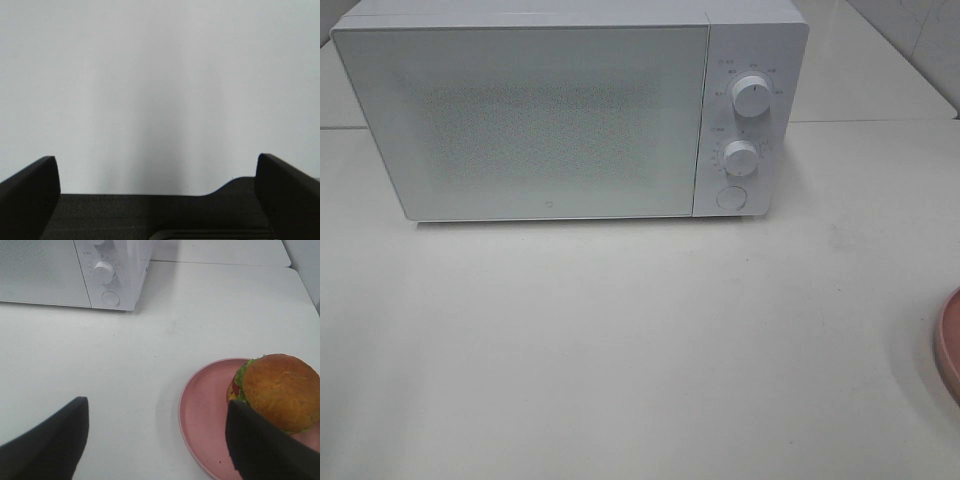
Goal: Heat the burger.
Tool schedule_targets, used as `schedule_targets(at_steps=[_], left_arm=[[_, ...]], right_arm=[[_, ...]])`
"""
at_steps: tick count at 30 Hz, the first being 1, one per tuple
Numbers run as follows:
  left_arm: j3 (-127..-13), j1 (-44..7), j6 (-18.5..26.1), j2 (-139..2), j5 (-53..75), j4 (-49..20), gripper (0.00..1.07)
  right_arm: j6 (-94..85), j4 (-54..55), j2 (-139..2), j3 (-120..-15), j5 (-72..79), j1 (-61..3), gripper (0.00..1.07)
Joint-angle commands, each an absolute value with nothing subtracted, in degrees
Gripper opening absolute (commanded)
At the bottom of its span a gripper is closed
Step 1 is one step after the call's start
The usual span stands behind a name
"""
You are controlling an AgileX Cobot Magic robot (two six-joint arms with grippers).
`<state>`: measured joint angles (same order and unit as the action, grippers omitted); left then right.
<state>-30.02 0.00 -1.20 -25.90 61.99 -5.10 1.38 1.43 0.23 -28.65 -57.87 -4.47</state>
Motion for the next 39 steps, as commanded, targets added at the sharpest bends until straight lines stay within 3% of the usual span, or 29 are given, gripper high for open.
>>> schedule_targets(at_steps=[1, 19, 39], left_arm=[[-29.68, 0.0, -1.66, -22.29, 61.31, -5.04, 0.98], [-29.68, 0.06, -1.66, 1.89, 61.19, -4.98, 0.98], [-29.68, 0.06, -1.49, 1.2, 61.19, -5.21, 0.98]], right_arm=[[0.92, 1.32, 1.78, -28.53, -56.95, -4.07, 0.75], [0.92, 1.32, 1.78, -28.53, -56.95, -4.07, 0.75], [0.92, 1.32, 1.55, -28.53, -56.95, -4.07, 0.75]])
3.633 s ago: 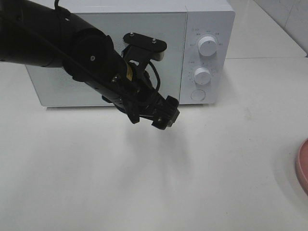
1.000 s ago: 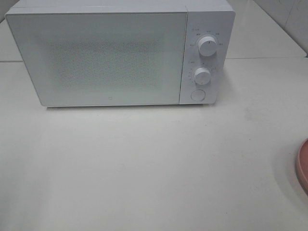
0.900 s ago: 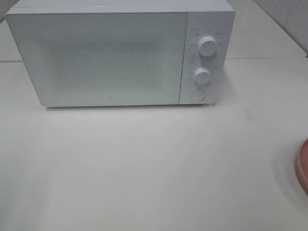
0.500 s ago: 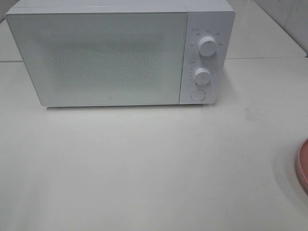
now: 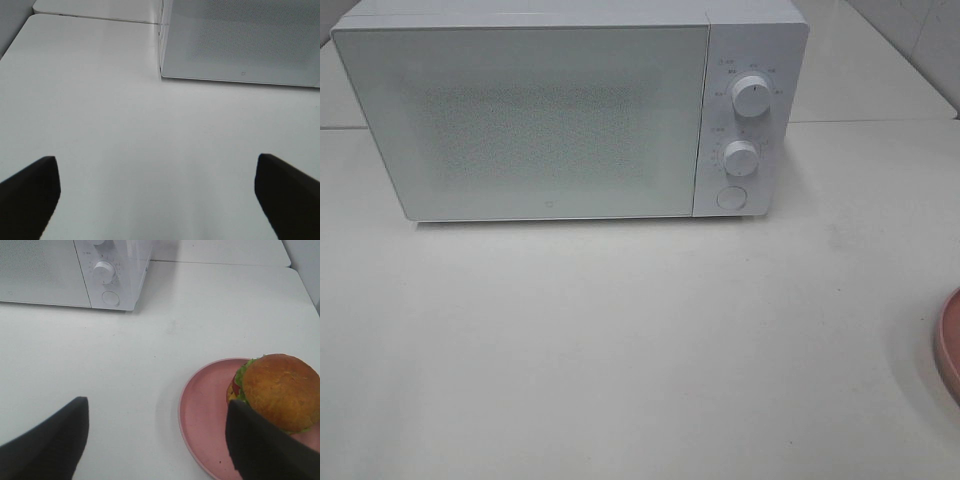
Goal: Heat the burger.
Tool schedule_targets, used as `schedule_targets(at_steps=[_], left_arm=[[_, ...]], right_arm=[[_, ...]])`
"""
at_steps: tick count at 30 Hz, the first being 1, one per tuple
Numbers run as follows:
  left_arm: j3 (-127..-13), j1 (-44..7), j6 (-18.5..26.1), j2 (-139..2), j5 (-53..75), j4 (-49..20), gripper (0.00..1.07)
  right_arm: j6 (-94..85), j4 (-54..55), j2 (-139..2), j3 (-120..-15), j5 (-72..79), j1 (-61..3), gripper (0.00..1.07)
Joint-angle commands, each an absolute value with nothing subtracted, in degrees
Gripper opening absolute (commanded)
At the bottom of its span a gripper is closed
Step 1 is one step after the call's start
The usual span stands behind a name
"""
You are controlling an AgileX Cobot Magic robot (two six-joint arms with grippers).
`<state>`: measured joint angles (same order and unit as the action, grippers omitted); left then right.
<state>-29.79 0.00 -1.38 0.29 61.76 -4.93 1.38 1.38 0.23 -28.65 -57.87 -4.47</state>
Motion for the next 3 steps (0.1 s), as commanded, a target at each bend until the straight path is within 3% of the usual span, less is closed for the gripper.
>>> schedule_targets(at_steps=[1, 3], left_arm=[[-29.68, 0.06, -1.49, 1.2, 61.19, -5.21, 0.98], [-29.68, 0.06, -1.49, 1.2, 61.19, -5.21, 0.98]], right_arm=[[0.92, 1.32, 1.55, -28.53, -56.95, -4.07, 0.75], [0.92, 1.32, 1.55, -28.53, -56.95, -4.07, 0.75]])
